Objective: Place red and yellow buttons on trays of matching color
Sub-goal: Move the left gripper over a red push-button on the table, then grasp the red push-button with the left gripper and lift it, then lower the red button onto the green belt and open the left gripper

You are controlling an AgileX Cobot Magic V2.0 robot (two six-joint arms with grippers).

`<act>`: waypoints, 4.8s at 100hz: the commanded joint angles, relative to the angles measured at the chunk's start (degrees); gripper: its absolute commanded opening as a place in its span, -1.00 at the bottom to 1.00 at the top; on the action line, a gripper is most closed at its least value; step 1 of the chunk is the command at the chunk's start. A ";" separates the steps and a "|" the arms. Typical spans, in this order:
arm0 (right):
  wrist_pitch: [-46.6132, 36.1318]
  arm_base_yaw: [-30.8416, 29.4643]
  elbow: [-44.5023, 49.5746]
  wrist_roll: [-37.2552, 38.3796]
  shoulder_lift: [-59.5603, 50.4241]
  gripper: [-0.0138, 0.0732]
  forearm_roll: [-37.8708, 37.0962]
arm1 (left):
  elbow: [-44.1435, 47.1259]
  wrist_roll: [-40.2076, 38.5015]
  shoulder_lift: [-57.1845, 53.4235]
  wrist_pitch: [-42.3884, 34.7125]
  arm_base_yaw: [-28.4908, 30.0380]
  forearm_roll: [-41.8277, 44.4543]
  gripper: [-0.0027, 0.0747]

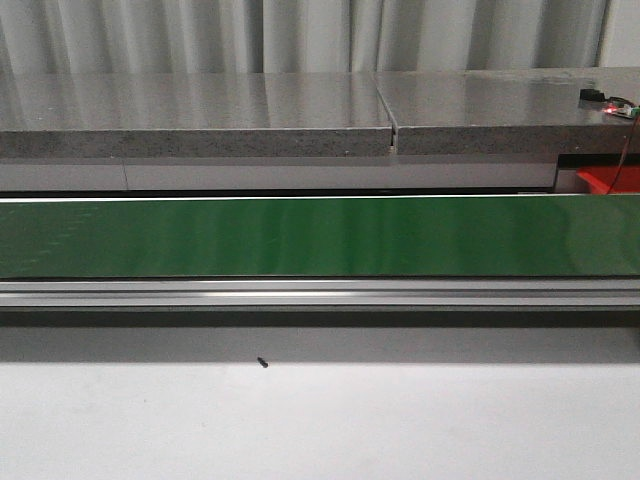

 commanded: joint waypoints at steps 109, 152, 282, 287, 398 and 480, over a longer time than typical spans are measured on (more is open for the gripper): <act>-2.95 0.07 -1.42 -0.52 -0.50 -0.84 0.80 | -21.70 0.00 27.44 -5.62 5.07 2.56 0.67; -2.95 0.07 -1.42 -0.52 -0.50 -0.84 0.80 | -27.28 0.00 33.59 -5.62 4.33 2.72 0.67; -2.95 0.07 -1.42 -0.52 -0.50 -0.84 0.80 | -29.77 0.00 26.38 4.65 2.49 3.86 -0.63; -2.95 0.07 -1.42 -0.52 -0.50 -0.84 0.80 | -29.77 0.00 24.12 5.72 2.49 3.59 -0.63; -2.95 0.07 -1.42 -0.52 -0.50 -0.84 0.80 | -18.07 7.68 14.15 6.15 -14.03 -10.73 -0.63; -2.95 0.07 -1.42 -0.52 -0.50 -0.84 0.80 | -18.30 13.52 16.70 6.44 -14.34 -15.65 0.82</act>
